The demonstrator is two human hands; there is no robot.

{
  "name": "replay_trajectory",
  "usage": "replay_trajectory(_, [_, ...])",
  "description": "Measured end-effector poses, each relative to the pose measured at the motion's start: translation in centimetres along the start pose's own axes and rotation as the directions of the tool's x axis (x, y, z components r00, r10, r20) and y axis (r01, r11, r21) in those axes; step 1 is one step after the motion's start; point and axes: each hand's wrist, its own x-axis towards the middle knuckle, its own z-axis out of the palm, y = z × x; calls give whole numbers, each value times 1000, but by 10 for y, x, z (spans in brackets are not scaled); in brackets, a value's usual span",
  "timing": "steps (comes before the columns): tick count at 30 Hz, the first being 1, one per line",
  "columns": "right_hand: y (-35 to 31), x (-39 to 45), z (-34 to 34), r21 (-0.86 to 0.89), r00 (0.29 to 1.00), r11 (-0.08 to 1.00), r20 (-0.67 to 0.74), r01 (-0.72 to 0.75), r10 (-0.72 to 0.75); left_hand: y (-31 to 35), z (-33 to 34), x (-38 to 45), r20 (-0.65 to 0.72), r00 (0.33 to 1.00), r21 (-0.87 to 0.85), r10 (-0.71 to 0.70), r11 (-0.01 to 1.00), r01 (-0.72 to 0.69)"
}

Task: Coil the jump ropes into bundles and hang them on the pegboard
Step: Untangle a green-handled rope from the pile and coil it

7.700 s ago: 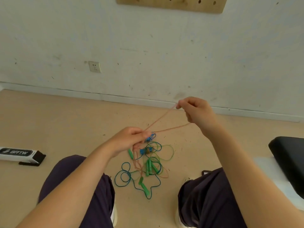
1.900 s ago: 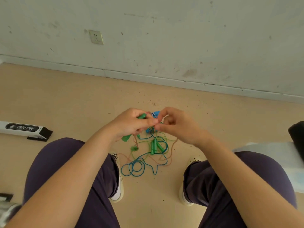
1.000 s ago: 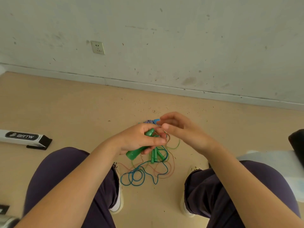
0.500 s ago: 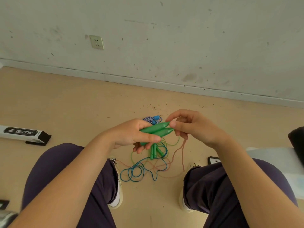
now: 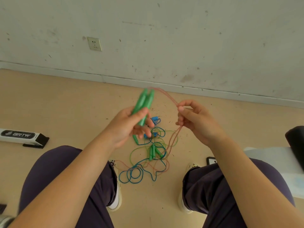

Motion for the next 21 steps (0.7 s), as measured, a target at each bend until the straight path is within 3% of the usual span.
replay_trajectory(3, [3,3,-2,-167,991,986,-128,4,-26,1,-6,6,-306,950,-74,60,993,-87])
replay_trajectory(6, [6,1,8,-433,997,901,-80,-33,-2,-7,-8,9,-380,923,213,64,977,20])
replay_trajectory(9, [8,-5,22,-551,992,834,94,-23,90,-16,-5,8,-269,963,565,-26,805,180])
replay_trajectory(11, [6,-7,29,-533,983,846,143,-17,110,-19,-1,6,-138,983,724,-121,665,183])
replay_trajectory(13, [1,-8,34,-493,983,870,159,1,89,-21,2,5,-11,977,796,-211,590,136])
replay_trajectory(17, [-3,-10,38,-450,986,890,169,68,9,-18,12,1,157,932,721,-327,682,119])
replay_trajectory(21, [0,-9,41,-454,981,885,195,107,-19,-18,17,-2,210,902,695,-377,706,133])
